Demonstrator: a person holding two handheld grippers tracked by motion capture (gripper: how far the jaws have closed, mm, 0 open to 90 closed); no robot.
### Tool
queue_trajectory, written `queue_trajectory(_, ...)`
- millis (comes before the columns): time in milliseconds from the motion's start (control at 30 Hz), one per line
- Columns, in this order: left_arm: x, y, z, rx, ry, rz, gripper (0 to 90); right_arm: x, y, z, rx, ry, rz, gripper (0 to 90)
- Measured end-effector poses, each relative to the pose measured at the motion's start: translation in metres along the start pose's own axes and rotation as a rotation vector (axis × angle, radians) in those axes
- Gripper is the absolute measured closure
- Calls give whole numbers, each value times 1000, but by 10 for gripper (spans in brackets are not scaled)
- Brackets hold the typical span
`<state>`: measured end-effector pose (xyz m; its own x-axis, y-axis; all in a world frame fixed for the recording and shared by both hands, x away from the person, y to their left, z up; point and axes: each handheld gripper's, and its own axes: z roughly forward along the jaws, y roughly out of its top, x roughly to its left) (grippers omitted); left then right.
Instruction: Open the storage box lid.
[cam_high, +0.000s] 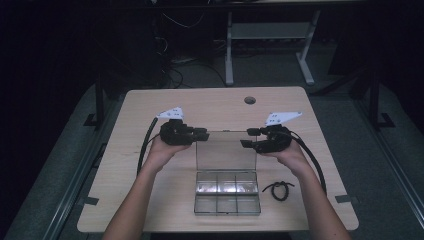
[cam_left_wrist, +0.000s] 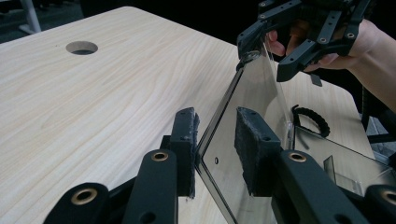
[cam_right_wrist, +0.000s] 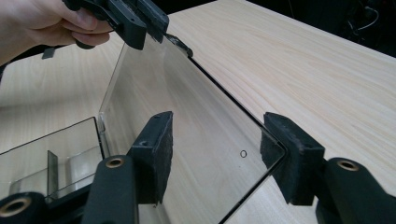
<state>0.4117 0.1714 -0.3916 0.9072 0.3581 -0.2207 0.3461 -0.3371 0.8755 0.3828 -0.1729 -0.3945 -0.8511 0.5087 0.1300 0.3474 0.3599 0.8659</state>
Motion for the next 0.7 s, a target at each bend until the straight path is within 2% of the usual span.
queue_trajectory(467,7,-5,6,0,9,-30,664,0,-5,12,29,-44,11,350)
queue_trajectory(700,10,-9,10,8,16,-46,646,1,-7,20,58,-82,4,319)
